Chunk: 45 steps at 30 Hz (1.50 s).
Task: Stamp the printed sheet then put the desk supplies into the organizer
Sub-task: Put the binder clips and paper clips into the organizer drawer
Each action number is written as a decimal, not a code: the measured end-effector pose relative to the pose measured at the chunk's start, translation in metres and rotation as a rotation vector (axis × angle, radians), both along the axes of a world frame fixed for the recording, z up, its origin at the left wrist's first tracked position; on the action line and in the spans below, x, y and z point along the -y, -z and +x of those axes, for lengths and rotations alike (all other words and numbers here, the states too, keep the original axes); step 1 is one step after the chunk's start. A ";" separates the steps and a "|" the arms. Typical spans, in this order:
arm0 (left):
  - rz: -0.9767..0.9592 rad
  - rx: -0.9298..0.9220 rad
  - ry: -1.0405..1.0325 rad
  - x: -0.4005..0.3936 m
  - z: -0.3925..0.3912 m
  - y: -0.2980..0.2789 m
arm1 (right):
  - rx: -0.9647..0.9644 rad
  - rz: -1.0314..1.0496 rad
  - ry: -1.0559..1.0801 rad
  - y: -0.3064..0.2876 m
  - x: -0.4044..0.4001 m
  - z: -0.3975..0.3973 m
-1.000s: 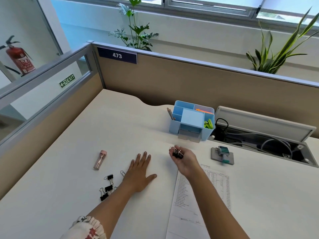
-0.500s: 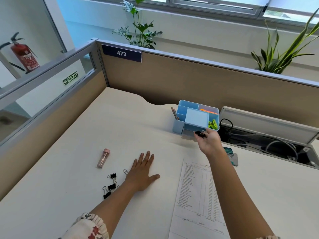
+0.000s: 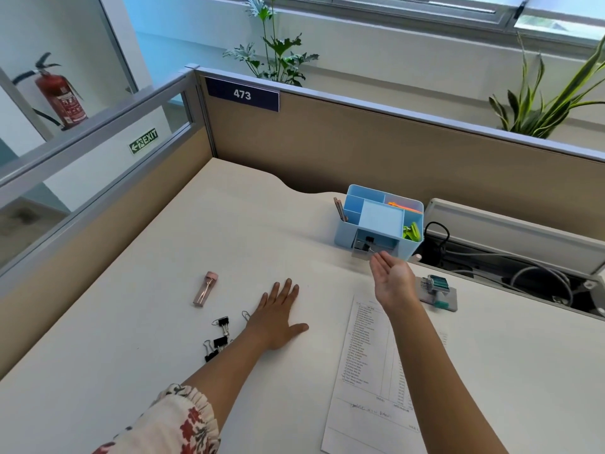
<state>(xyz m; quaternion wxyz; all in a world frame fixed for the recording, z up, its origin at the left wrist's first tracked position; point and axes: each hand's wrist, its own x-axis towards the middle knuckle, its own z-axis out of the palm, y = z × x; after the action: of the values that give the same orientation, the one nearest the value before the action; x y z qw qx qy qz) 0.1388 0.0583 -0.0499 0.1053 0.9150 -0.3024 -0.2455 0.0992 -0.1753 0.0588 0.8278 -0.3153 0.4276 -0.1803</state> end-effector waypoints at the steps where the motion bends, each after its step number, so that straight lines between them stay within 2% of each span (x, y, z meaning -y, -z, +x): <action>1: -0.007 -0.006 -0.001 0.000 0.000 -0.001 | -0.001 -0.010 -0.020 0.003 -0.007 -0.003; 7: -0.064 -0.018 -0.049 -0.001 -0.004 -0.003 | -0.122 -0.166 -0.209 0.035 -0.064 -0.024; 13: -0.223 -0.097 -0.126 -0.024 0.003 -0.006 | -0.164 -0.304 -0.419 0.071 -0.113 -0.040; 19: -0.459 0.064 -0.374 -0.060 0.004 -0.034 | -0.174 -0.588 -0.736 0.083 -0.153 -0.051; 26: -0.352 0.121 -0.507 -0.110 0.004 -0.048 | -0.161 -1.047 -1.015 0.085 -0.186 -0.056; 30: -0.386 0.106 -0.512 -0.130 -0.004 -0.052 | -0.068 -1.346 -1.168 0.092 -0.196 -0.056; 36: -0.375 0.010 -0.477 -0.153 -0.025 -0.046 | -0.021 -1.620 -1.227 0.103 -0.199 -0.057; 45: -0.334 -0.020 -0.522 -0.160 -0.036 -0.034 | -0.051 -1.722 -1.170 0.114 -0.196 -0.061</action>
<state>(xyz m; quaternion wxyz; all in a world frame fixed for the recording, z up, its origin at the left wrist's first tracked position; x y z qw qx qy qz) 0.1032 0.2185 -0.0156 0.3166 0.9294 -0.0925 -0.1659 0.0386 0.0205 -0.0551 0.2716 -0.9611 -0.0480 0.0120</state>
